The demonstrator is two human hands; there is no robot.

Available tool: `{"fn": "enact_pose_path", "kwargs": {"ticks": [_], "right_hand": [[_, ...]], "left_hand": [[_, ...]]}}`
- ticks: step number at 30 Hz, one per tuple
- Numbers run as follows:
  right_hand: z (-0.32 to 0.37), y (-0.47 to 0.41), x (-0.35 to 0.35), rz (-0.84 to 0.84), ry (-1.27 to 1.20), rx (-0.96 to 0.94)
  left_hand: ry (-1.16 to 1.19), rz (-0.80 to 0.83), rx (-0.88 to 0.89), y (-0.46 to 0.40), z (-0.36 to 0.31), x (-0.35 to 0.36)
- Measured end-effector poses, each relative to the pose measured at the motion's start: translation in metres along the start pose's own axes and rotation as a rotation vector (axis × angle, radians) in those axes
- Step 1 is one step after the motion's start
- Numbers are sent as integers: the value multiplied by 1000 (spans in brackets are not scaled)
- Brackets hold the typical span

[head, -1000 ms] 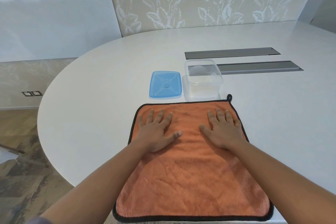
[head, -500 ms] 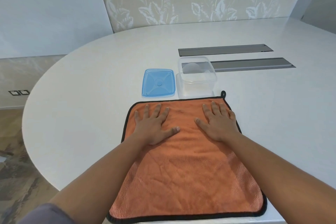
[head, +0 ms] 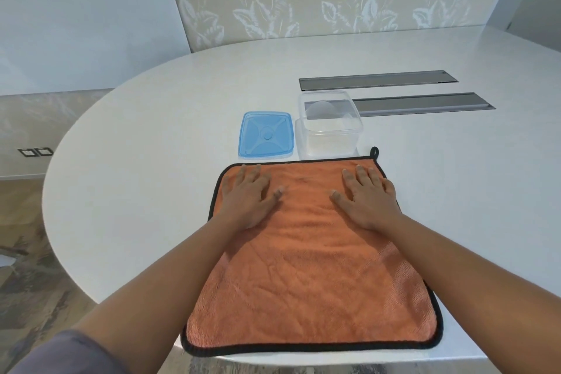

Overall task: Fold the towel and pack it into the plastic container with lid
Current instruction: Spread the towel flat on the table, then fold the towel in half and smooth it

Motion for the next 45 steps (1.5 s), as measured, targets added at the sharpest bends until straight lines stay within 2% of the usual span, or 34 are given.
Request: {"fn": "enact_pose_path", "kwargs": {"ticks": [5,8,11,16,21,26,30,35,38,42,45], "right_hand": [[-12,3,-23,-128,-56,-14],[-27,-7,-26,-70,-92,15],[-38,-18,-32,-51,-123,6],[-46,-30,-39,-7,-143,15],[-45,-38,-39,35,-178,-16],[-49,-47,-36,172,-140,47],[-42,-49,-47,122,-10,53],[-29,-37,-73,-31,124,107],[-25,-31,-90,-102,150,132],[-20,-32,-112,-168,241,125],[-18,-31,-131,-266,219,122]], "left_hand": [[4,27,-131,-13,36,-10],[44,62,-200,-23,51,-17],[148,5,-180,-31,53,-32],[162,-56,-203,-43,61,-41],[18,39,-212,-52,58,-37],[-120,207,-183,-59,39,-33],[-170,240,-210,-60,34,-32],[-72,115,-227,-60,32,-49],[-1,-2,-250,-59,32,-68],[-22,-184,-264,-55,30,-96],[15,-283,-269,-53,28,-111]]}}
Point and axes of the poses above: each hand's wrist, its own y-axis away from the middle knuckle, its own x-axis out of the palm, z = x × y, the point moved 9 cm from there along -y, towards the middle knuckle, and after that the axes turned 15 degrees about -x, right-handed, at the moved point
